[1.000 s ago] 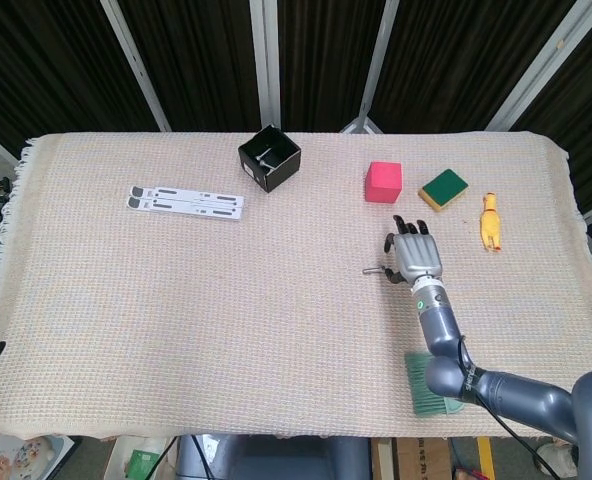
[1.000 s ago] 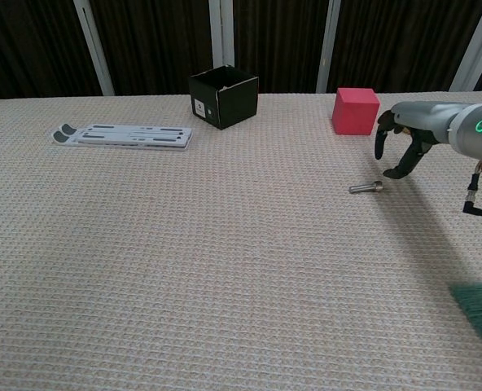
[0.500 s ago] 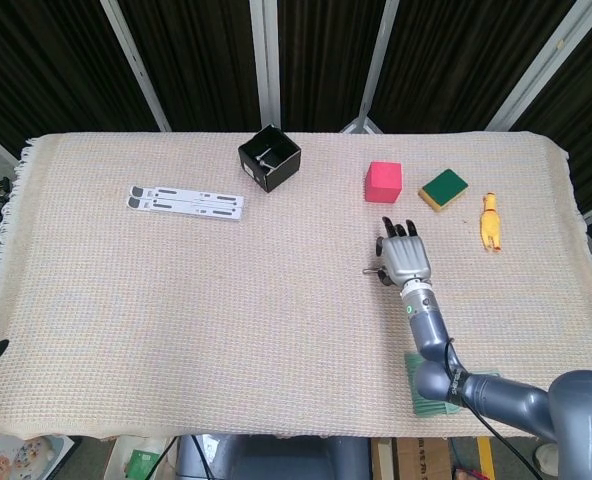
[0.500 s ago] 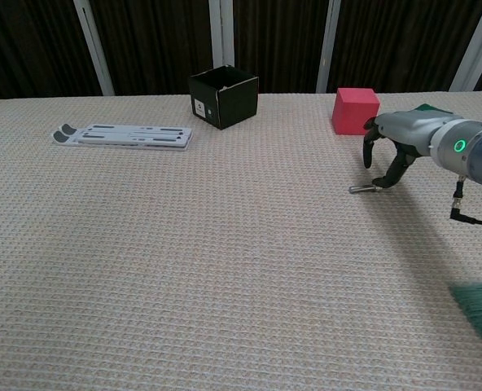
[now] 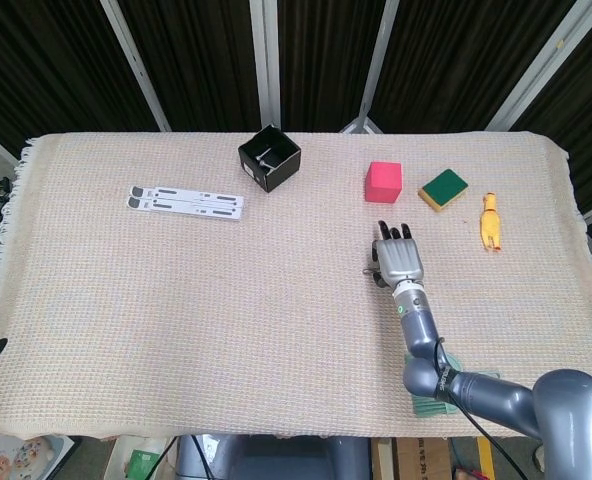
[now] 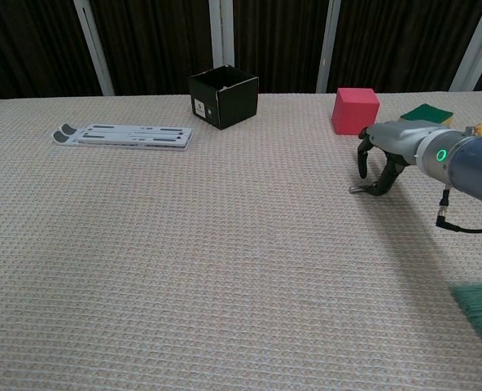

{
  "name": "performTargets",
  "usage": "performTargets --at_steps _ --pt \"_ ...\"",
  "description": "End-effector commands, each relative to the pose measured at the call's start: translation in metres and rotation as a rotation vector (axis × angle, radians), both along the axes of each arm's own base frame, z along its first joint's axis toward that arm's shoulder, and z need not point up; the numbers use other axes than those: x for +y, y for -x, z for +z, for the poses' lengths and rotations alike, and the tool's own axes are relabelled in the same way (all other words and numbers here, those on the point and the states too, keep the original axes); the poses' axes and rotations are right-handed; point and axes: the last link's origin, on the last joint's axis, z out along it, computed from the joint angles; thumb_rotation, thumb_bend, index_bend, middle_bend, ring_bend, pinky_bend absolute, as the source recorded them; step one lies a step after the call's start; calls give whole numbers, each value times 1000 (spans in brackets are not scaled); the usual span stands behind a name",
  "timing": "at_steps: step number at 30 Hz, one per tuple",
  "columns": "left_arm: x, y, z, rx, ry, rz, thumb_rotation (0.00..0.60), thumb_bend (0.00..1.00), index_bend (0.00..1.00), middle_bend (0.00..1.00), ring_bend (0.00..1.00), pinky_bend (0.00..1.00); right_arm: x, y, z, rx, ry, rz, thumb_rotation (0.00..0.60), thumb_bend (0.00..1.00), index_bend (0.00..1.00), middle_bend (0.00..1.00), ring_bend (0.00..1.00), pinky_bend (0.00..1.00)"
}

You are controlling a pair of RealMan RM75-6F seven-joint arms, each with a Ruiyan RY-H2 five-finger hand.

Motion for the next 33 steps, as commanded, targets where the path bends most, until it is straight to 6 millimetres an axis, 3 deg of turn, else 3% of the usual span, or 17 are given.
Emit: performTargets --at_steps 1,33 --pt "0 0 0 0 0 0 600 235 109 0 0 0 0 0 0 2 0 -1 600 328 502 80 143 31" --pt "1 1 1 -7 3 2 600 235 109 0 0 0 4 -6 -12 -2 -21 0 600 333 560 80 143 29"
